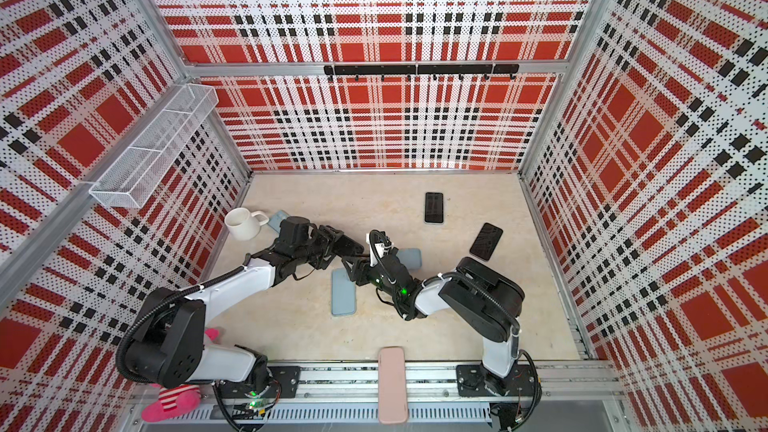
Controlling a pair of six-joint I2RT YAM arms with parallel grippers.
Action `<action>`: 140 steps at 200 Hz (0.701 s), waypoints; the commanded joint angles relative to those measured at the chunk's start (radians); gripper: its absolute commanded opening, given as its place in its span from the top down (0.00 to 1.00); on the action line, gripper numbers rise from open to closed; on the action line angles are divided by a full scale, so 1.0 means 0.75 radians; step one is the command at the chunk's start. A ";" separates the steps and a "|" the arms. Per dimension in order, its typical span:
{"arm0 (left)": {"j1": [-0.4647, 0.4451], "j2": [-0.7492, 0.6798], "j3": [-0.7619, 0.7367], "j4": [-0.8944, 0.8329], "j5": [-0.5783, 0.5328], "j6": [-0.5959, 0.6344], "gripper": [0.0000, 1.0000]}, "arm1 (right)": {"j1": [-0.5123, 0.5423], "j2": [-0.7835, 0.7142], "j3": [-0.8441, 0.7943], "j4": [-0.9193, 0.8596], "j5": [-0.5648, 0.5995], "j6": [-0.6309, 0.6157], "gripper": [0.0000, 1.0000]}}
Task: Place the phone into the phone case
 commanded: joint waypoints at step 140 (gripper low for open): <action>-0.044 -0.088 -0.096 0.211 0.047 -0.086 1.00 | -0.088 0.064 0.027 0.111 -0.167 -0.019 0.58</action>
